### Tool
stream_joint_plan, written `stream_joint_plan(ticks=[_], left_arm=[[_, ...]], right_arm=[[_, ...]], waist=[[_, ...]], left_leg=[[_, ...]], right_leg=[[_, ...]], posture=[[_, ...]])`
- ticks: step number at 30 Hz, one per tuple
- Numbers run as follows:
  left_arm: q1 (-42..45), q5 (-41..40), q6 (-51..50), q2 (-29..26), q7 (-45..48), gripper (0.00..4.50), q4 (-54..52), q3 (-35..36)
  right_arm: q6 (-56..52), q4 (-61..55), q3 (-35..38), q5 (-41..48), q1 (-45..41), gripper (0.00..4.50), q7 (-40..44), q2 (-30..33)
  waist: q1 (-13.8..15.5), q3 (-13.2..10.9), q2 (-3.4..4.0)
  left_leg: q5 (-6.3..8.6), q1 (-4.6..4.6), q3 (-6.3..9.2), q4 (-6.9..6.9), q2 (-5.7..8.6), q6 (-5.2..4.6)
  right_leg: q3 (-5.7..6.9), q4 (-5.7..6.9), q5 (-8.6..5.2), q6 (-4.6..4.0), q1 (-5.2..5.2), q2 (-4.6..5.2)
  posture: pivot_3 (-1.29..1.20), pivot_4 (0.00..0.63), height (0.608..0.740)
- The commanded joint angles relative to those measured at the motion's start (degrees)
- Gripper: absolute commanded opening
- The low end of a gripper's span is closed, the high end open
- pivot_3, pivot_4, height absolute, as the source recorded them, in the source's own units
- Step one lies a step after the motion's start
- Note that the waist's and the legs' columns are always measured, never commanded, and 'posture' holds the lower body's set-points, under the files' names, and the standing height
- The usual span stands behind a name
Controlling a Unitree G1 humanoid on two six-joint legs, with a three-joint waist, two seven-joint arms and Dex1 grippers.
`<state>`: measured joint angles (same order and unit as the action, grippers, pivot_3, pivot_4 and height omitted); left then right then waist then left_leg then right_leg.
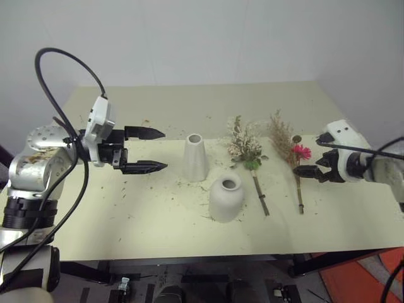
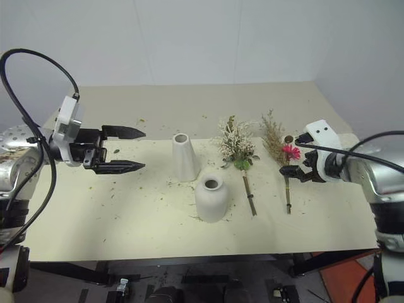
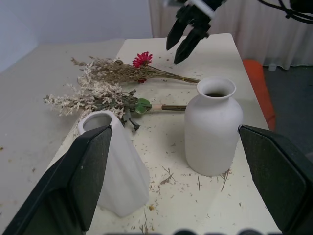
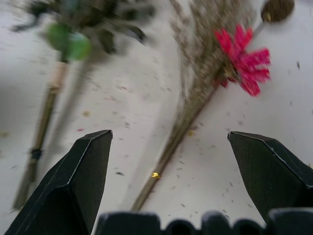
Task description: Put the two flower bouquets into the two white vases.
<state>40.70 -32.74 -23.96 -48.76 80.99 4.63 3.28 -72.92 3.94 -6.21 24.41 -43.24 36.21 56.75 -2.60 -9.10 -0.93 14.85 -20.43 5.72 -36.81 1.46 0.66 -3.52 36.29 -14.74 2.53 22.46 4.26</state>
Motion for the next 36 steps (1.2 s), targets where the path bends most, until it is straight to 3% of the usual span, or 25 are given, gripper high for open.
stream_joint_plan(ticks=[1, 6, 13, 17, 27, 32, 36], left_arm=[[1.72, 0.51, 1.27, 0.13, 0.72, 4.5, 0.49, 0.49], [1.91, 1.6, 1.08, 0.06, 0.43, 4.5, 0.48, 0.59], [1.73, 1.95, 0.93, -0.03, -0.16, 4.5, 0.26, 1.33], [-0.29, 1.76, 0.73, -0.9, -1.1, 4.5, -0.53, 2.76], [-5.03, 0.31, -0.04, -3.09, -2.21, 4.5, -3.58, 5.98], [-7.08, -0.71, -0.98, -3.79, -3.77, 4.5, -5.66, 7.96], [-8.47, -1.14, -1.97, -4.17, -4.69, 4.5, -6.99, 9.09]], right_arm=[[1.97, 7.21, -3.6, -3.89, -4.47, 4.46, 1.8, -0.8], [7.82, 19.67, -8.86, -9.11, -10.29, 4.46, 5.04, -4.73], [14.38, 30.47, -13.07, -15.29, -14.24, 4.46, 9.5, -10.12], [16.18, 31.62, -12.8, -16.95, -14.01, 3.57, 11.43, -11.04], [15.87, 29.97, -9.03, -18.25, -11.78, 0.13, 11.55, -10.94], [14.24, 26.92, -3.15, -16.98, -11.64, 0.03, 8.49, -10.46], [13.96, 23.33, 5.55, -14.55, -12.49, 0.03, 3.64, -11.48]], waist=[[-0.06, 0.0, 0.0], [-0.19, 0.01, 0.01], [-0.14, 0.01, 0.01], [-0.16, 0.02, 0.03], [-0.14, 0.02, 0.03], [-0.19, 0.02, 0.03], [-0.15, 0.02, 0.03]], left_leg=[[0.01, -0.02, 0.0, 0.0, 0.0, -0.01], [-0.01, -0.64, -0.01, -0.17, 0.05, -0.01], [-0.01, -0.67, -0.01, -0.18, 0.08, 0.0], [-0.02, -0.67, 0.0, -0.18, 0.08, 0.0], [-0.03, -0.65, 0.0, -0.18, 0.08, 0.02], [-0.03, -0.65, 0.0, -0.18, 0.08, 0.03], [-0.03, -0.65, 0.0, -0.17, 0.07, 0.03]], right_leg=[[-0.01, 0.01, 0.0, 0.0, 0.02, 0.0], [-0.06, 0.45, 0.02, -0.01, 0.76, 0.03], [-0.06, 0.46, 0.02, -0.01, 0.83, 0.05], [-0.06, 0.51, 0.02, -0.01, 0.83, 0.04], [-0.06, 0.51, 0.02, -0.01, 0.84, 0.05], [-0.07, 0.52, 0.02, -0.02, 0.85, 0.05], [-0.08, 0.56, 0.02, -0.02, 0.88, 0.05]], posture=[[0.0, 0.15, 0.74], [0.0, 0.15, 0.74], [0.0, 0.15, 0.74], [0.0, 0.15, 0.74], [0.0, 0.15, 0.74], [0.0, 0.15, 0.74], [0.0, 0.15, 0.74]])
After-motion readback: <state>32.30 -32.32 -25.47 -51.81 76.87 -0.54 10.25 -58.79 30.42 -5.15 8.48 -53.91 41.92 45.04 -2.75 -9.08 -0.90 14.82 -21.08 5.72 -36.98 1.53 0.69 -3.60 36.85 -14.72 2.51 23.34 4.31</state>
